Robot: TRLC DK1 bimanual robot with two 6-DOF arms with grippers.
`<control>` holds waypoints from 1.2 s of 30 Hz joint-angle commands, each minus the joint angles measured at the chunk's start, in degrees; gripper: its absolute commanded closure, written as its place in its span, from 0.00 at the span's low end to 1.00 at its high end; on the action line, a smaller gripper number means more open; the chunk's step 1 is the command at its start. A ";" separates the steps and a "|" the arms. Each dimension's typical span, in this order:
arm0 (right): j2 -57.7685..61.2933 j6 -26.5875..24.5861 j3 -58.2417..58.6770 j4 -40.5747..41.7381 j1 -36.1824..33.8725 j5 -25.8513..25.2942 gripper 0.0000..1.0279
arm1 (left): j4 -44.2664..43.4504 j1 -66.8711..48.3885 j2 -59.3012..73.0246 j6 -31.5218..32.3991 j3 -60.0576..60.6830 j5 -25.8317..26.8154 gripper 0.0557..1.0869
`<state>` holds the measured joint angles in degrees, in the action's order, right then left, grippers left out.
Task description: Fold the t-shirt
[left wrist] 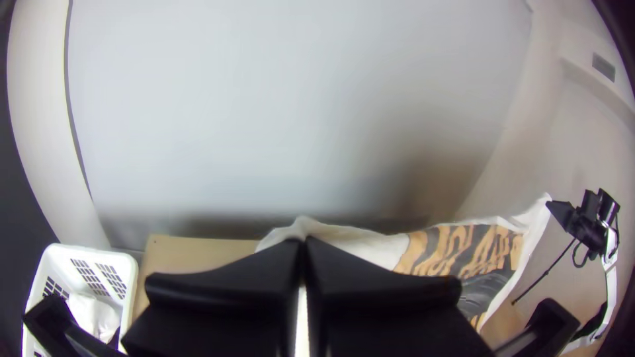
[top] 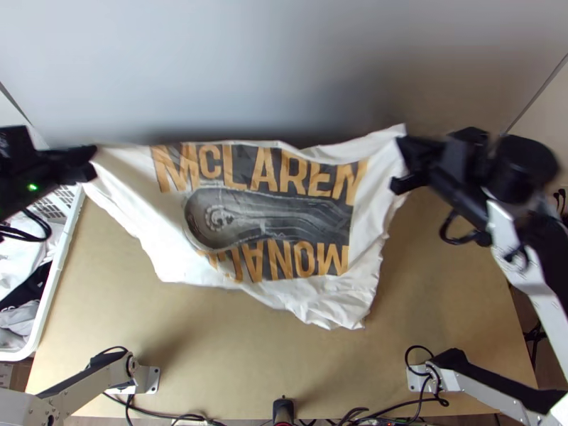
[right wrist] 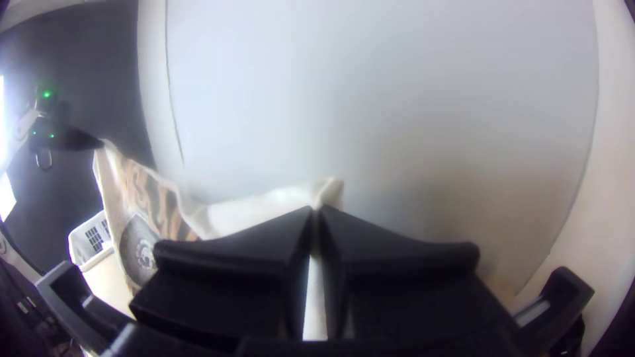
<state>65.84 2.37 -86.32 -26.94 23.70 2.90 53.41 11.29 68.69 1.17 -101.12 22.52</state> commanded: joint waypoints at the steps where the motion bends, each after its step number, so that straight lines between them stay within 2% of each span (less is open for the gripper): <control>1: -6.96 -1.49 -1.48 3.47 -1.47 -2.46 0.97 | -4.54 -0.57 -1.27 3.49 -8.04 -1.78 0.97; 5: -9.24 -1.14 -3.85 3.47 -2.52 -2.46 0.97 | -5.16 -3.03 -2.68 6.21 -12.79 -1.78 0.97; 14: -11.97 -0.61 -10.88 1.54 -3.31 -2.37 0.97 | -3.31 -5.40 -4.70 7.09 -20.87 -1.25 0.97; 24: -17.24 -0.88 -18.97 -2.15 -3.14 -2.37 0.97 | -3.05 -6.19 -11.12 8.94 -22.98 -0.55 0.97; 29: -21.02 -0.17 -18.88 -5.67 -3.14 -1.93 0.97 | -1.29 -6.19 -15.16 11.57 -23.33 5.51 0.97; 36: -22.95 2.11 -21.08 -13.14 -3.31 1.59 0.97 | 3.72 -3.91 -17.97 13.24 -23.77 12.90 0.97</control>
<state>45.01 2.87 -105.08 -34.15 20.49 2.00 53.28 5.89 53.60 13.06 -124.09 29.65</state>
